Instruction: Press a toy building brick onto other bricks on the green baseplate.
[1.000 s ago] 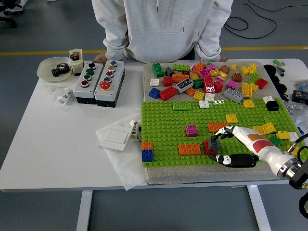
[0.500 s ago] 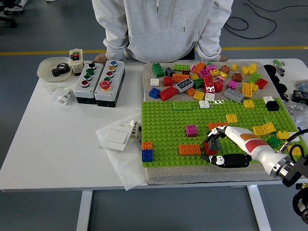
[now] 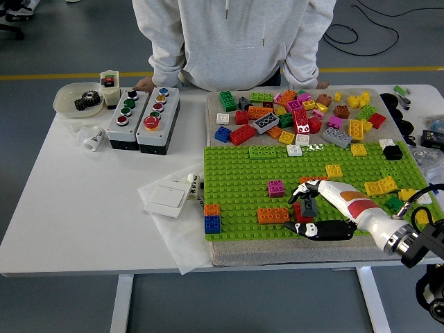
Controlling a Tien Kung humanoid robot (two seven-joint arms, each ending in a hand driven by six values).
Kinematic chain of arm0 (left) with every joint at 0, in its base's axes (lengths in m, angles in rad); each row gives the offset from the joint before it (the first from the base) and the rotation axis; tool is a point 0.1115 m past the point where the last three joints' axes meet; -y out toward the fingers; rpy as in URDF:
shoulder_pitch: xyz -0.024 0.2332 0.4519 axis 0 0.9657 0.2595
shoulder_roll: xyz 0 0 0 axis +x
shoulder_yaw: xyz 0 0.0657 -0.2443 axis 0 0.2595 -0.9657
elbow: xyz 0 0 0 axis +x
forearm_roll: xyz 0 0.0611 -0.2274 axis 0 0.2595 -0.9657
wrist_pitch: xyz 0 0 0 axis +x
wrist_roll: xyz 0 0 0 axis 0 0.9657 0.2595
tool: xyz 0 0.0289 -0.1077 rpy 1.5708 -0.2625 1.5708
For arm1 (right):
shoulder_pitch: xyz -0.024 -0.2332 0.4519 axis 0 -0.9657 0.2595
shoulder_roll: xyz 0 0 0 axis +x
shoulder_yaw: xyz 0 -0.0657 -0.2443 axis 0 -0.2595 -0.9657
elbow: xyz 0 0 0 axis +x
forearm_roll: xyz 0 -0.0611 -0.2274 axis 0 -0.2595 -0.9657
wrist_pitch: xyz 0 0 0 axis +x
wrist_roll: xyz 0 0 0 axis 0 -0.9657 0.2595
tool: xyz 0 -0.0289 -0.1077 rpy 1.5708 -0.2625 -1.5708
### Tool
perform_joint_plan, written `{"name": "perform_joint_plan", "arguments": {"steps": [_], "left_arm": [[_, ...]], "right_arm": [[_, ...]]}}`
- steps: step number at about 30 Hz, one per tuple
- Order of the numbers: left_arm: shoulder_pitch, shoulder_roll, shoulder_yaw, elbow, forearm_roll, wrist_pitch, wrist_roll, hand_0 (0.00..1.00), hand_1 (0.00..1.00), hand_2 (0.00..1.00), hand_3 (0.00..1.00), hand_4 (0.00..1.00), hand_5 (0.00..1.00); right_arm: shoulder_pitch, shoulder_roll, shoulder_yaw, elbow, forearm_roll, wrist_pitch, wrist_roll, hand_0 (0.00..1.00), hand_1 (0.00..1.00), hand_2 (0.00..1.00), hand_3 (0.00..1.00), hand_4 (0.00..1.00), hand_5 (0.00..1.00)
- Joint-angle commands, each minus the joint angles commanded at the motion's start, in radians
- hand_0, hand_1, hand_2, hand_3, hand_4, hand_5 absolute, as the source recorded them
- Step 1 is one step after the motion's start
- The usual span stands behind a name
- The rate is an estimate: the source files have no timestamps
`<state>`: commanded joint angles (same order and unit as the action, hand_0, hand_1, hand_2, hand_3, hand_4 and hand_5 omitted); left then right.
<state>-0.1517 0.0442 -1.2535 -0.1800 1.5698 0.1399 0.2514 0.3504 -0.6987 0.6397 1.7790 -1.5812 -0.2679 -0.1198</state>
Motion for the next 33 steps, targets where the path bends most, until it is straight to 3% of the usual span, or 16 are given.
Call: {"name": "perform_joint_plan", "arguments": {"steps": [33], "left_arm": [[0.002, -0.002, 0.004, 0.0, -0.004, 0.0, 0.0, 0.784, 0.781, 0.787, 0.584, 0.613, 0.627]], "right_arm": [[-0.028, 0.002, 0.02, -0.017, -0.028, 0.016, -0.004, 0.661, 0.66, 0.715, 0.566, 0.872, 0.556]]}}
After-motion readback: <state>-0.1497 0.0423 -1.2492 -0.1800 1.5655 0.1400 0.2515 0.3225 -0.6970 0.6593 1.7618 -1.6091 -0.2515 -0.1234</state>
